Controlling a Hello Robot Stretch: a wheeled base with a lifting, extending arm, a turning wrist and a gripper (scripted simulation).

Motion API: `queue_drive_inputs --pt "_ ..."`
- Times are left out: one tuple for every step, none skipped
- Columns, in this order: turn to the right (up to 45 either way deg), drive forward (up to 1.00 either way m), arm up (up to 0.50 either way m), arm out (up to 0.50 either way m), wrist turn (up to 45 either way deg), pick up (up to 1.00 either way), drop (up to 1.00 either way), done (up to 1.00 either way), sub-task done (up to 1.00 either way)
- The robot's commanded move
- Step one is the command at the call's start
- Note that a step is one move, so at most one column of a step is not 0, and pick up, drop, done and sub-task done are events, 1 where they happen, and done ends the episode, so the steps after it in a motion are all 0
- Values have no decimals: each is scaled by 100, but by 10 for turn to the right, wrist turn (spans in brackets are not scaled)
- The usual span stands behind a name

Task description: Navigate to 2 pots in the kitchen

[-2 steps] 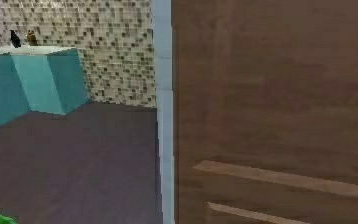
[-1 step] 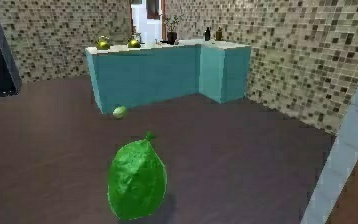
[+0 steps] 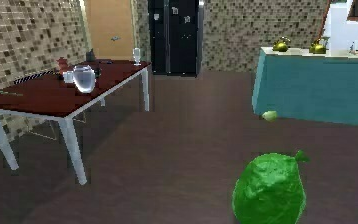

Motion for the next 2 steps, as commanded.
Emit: queue_drive_inputs --pt "-240 0 0 0 0 0 0 0 0" --pt "0 95 0 0 0 0 0 0 0"
